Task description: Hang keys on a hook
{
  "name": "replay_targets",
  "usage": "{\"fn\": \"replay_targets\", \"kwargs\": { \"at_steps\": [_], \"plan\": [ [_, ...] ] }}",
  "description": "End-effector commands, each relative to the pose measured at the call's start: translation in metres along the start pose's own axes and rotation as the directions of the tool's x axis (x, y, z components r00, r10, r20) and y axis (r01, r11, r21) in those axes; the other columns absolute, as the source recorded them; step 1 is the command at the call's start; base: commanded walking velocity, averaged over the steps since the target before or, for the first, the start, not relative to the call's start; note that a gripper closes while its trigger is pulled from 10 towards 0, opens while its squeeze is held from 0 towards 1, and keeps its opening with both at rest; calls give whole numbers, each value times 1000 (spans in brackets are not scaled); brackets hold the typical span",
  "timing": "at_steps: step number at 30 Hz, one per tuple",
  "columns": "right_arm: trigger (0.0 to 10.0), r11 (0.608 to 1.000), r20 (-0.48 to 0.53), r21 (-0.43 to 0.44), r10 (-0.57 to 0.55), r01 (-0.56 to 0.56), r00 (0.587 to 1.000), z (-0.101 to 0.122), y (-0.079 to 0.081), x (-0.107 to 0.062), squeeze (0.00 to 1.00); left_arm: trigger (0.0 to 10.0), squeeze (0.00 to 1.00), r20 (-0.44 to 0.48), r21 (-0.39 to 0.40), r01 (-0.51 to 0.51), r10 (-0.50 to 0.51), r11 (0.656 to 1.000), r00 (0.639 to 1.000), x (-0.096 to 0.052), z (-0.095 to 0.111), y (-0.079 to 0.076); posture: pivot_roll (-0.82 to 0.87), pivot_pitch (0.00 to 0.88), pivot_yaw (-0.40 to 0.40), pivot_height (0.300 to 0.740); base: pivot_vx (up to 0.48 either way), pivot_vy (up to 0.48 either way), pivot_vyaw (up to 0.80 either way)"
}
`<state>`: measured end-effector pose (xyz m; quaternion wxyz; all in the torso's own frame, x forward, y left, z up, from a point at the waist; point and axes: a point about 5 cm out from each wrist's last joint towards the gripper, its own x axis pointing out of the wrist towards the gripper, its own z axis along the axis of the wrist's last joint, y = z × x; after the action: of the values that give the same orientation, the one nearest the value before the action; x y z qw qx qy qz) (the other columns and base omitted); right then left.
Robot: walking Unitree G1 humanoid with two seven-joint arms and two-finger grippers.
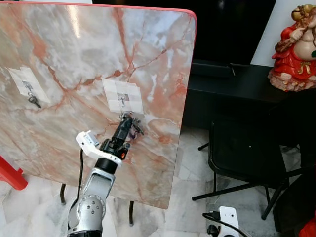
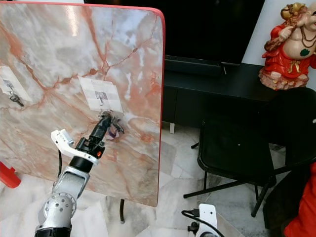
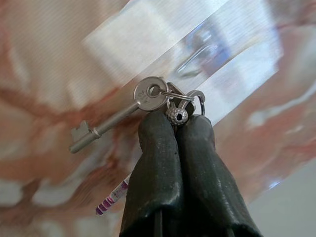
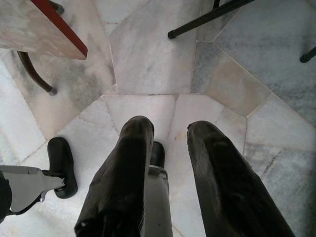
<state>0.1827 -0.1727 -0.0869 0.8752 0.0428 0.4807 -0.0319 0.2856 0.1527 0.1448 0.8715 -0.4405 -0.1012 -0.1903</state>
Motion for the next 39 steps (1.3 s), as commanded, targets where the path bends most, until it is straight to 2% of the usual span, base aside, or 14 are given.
{"fn": "replay_targets", "kwargs": {
  "at_steps": [1, 11, 28, 39],
  "plan": [
    [10000, 1000, -6, -4, 0, 0, 1000, 0, 0, 0, 0, 10000, 0, 21, 16, 55, -55, 998, 998, 4, 7, -9, 64, 31, -15, 740, 0, 0, 0],
    [10000, 1000, -5, -4, 1, -1, 1000, 0, 0, 0, 0, 10000, 0, 22, 14, 66, -66, 998, 998, 3, 8, -11, 64, 31, -15, 740, 0, 0, 0],
    [10000, 1000, -10, -10, 1, -1, 1000, 0, 0, 0, 0, 10000, 0, 65, 2, -23, 23, 1000, 998, 5, 13, -2, 63, 30, -16, 740, 0, 0, 0],
    [10000, 1000, -11, -11, 0, -1, 1000, 0, 1, 0, 0, 10000, 0, 73, -21, -20, 21, 1000, 997, 13, 11, -5, 61, 30, -15, 740, 0, 0, 0]
  ]
}}
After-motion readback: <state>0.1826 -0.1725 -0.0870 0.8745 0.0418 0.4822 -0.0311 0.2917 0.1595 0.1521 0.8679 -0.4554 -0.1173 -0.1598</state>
